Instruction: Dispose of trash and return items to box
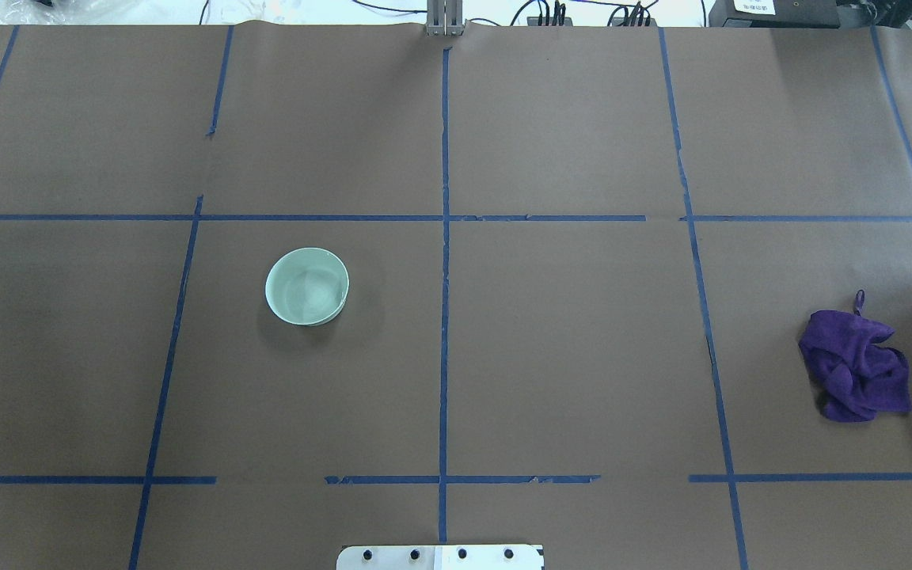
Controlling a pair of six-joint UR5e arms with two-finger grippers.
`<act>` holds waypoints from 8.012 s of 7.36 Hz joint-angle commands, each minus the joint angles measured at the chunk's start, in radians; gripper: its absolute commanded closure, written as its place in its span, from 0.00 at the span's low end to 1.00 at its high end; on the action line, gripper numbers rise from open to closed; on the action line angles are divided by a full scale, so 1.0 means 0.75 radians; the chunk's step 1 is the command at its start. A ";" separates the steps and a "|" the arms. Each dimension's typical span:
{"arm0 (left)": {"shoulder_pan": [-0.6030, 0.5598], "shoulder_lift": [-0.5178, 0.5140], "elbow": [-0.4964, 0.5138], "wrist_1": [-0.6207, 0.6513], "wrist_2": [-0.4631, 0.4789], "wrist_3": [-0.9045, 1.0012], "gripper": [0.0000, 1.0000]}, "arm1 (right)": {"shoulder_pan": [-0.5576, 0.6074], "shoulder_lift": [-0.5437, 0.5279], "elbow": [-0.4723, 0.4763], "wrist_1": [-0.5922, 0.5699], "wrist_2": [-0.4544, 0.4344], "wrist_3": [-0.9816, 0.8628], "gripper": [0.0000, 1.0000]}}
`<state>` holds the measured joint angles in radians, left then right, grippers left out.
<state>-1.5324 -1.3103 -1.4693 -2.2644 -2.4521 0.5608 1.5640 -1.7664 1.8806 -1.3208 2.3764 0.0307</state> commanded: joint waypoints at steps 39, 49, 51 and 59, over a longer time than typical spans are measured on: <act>0.051 -0.300 -0.368 0.211 0.007 -0.577 0.00 | 0.282 0.093 -0.460 -0.167 -0.056 -0.822 0.12; 1.159 -0.621 -0.537 0.217 0.921 -2.463 0.33 | 0.079 0.063 -0.460 0.251 -0.041 -0.278 0.00; 1.217 -0.674 -0.440 0.221 0.977 -2.507 0.33 | 0.079 0.052 -0.460 0.270 -0.041 -0.278 0.00; 1.307 -0.746 -0.462 0.370 1.048 -2.503 1.00 | 0.081 0.032 -0.460 0.284 -0.041 -0.282 0.00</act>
<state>-0.5427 -1.8792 -1.7762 -1.9977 -1.6596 -1.3627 1.6242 -1.7406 1.5355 -1.1113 2.3454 -0.1808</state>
